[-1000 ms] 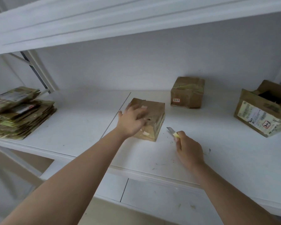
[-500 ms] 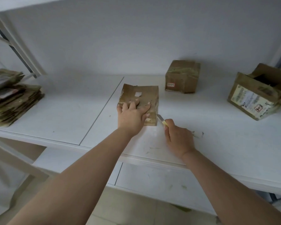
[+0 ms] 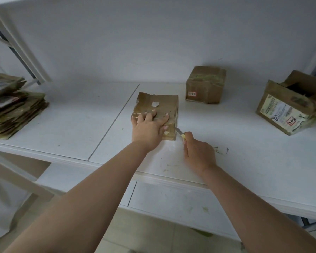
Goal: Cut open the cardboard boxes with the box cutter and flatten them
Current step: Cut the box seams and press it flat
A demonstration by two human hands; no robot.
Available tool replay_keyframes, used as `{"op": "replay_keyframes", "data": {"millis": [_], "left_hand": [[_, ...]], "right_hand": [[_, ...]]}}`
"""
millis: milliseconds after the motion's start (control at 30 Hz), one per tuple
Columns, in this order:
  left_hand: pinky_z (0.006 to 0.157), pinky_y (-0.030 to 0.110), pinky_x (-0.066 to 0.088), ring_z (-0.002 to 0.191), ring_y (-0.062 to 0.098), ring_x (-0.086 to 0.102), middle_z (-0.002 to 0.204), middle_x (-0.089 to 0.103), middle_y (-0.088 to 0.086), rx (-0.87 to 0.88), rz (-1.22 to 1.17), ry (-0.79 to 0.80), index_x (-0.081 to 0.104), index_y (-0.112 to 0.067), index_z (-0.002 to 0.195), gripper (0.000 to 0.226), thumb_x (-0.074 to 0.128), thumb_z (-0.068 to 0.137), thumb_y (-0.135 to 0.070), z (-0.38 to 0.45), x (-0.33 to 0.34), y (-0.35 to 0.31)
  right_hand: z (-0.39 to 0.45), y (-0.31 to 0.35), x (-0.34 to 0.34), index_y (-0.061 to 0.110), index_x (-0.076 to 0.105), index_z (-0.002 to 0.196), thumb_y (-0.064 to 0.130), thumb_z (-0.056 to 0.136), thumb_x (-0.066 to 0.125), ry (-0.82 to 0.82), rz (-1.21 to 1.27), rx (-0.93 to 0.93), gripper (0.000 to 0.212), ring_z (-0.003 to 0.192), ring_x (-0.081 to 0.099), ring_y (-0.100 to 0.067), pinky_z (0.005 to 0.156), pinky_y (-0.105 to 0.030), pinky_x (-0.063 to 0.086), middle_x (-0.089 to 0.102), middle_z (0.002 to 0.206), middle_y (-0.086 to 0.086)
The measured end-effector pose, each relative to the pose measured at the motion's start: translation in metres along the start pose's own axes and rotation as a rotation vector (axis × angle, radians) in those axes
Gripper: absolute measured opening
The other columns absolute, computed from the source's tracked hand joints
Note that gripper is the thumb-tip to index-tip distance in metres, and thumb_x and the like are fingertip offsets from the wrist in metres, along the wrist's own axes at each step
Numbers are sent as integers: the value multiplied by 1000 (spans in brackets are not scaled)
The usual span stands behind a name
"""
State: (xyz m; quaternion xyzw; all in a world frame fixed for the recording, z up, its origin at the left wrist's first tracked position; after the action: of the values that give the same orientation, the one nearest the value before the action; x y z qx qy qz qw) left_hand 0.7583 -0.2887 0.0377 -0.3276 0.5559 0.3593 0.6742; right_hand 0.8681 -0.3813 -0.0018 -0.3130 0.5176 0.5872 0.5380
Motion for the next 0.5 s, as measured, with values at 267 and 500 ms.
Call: {"op": "replay_keyframes", "data": {"millis": [267, 500], "left_hand": [[114, 49, 13, 135, 30, 27, 152, 31, -1, 26, -95, 0, 36, -49, 140, 47, 39, 93, -54, 2, 0, 5], [112, 53, 12, 127, 32, 36, 138, 45, 0, -175, -123, -22, 57, -40, 124, 64, 40, 78, -80, 4, -9, -4]], "right_hand": [[-2, 0, 5, 13, 42, 116, 17, 97, 33, 73, -113, 13, 21, 72, 63, -31, 56, -29, 35, 67, 84, -5], [-5, -3, 2, 14, 44, 117, 20, 97, 33, 91, -66, 32, 23, 79, 64, -31, 59, -31, 36, 68, 90, -7]]}}
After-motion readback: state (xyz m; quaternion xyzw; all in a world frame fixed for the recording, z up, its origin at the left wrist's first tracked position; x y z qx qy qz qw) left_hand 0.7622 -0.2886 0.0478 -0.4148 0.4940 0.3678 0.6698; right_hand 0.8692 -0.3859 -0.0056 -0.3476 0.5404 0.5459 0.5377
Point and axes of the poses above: each hand's wrist, its own z-axis towards the middle knuckle, its own x-axis out of the palm, y = z × x, the point moved 10 cm from there along z, towards the middle knuckle
